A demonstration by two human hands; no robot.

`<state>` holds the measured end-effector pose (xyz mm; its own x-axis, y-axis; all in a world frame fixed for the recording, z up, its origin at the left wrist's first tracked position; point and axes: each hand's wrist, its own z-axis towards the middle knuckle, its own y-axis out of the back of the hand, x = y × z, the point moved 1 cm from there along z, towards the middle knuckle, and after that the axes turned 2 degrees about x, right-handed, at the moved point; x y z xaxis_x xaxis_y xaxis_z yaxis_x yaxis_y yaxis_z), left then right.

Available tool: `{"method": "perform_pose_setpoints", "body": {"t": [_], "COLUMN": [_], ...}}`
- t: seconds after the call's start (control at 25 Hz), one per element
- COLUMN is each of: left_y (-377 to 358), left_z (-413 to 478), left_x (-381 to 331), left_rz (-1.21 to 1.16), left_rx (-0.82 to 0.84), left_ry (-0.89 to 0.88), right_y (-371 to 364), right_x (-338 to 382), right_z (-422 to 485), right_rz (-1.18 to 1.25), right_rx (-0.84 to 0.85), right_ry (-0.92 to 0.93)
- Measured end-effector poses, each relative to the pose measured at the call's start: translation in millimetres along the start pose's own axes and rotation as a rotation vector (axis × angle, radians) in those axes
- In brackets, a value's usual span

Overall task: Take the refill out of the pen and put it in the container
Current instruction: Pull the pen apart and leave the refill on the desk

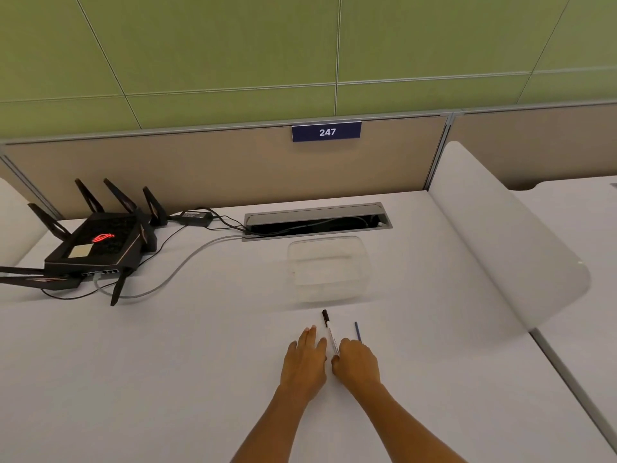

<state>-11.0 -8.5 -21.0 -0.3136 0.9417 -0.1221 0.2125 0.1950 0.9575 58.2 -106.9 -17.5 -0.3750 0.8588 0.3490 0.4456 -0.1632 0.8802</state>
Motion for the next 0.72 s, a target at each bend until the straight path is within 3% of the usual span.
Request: {"method": "perform_pose_setpoints", "body": {"t": [0.28,0.56,0.72], "left_y": [13,48,63], "left_z": [10,28,32], "left_x": [-5,-6,-1], "left_rz": [-0.328,-1.31,-1.687], "left_rx": [-0.087,-0.213,-0.236], "left_ry": [0.161,0.494,0.592], "right_y": [12,43,60], "right_x": [-1,2,4], "right_z": [5,15,24], "right_rz": [0.103,0.115,0.23], "right_rx": [-0.072,-0.141,-0.158], "right_ry": [0.053,0.275,0.278]}}
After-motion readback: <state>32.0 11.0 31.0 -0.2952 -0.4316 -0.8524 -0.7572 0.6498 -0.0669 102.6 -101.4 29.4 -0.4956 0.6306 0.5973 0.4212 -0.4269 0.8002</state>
